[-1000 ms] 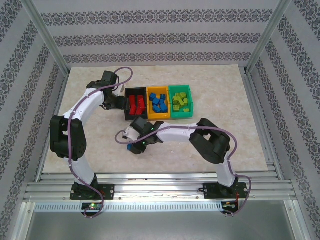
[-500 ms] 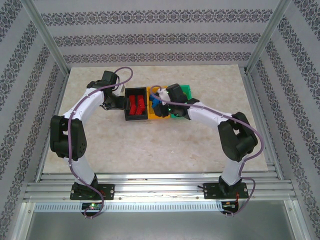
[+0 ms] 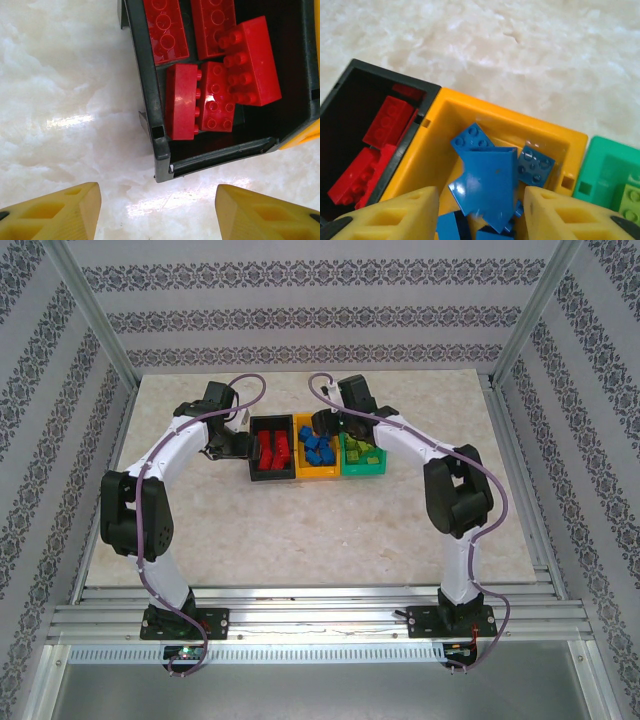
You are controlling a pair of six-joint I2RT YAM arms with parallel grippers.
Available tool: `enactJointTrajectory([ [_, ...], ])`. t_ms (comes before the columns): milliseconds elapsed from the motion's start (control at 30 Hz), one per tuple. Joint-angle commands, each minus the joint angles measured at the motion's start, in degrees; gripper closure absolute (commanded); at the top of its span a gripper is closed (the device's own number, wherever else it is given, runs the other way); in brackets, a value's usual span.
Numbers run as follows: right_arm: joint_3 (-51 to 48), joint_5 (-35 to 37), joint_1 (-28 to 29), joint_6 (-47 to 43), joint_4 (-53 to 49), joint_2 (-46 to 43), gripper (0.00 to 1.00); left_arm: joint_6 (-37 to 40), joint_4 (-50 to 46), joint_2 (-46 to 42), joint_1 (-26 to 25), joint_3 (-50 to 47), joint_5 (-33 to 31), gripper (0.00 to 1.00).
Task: Sort the legos into containers by color
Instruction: Place the lego in the container.
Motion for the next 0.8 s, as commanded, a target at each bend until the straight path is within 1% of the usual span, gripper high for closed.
enactJointTrajectory([
  [0,-1.19,1.05,-0.03,-0.24,-0.89,-1.06,0.49,1.05,-2.19,0.45,0.62,1.76,0.10,0.38],
  [133,-6.42,0.11,0.67,-0.50,0.60,-5.00,0.46,0.85,-1.89,0.20,0.62,1.51,0.76,0.38],
  [233,-12.72,0.20,1.35,-0.83,2.35,-9.81,0.44,0.90,-1.41,-0.49,0.64,1.11,-0.30,0.38],
  [433,-26.30,1.47,1.58,-2.61,5.85,-23.04,0.40,0.35,1.43,-3.16,0.67,-1.16,-1.51,0.38],
  [533,-32.90,5.39,1.55,-3.54,6.31,-30.92,0.38,-0.61,4.73,-5.78,0.63,-3.52,-1.96,0.38],
  [667,-42.15,14.22,-0.15,-3.14,8.85,-41.10,0.34,-2.12,11.23,-9.99,0.71,-8.72,-4.55,0.38],
  [700,-43.98,15.74,-1.12,-2.50,9.38,-42.81,0.31,-2.71,13.24,-11.17,0.71,-10.36,-5.81,0.38],
  [733,-46.19,16.51,-2.70,-1.80,10.26,-44.80,0.25,-3.41,15.42,-12.29,0.85,-12.11,-6.99,0.38],
  [767,-47.62,16.14,-3.89,-1.31,11.62,-45.87,0.21,-4.04,17.50,-13.29,0.89,-13.82,-7.91,0.38],
])
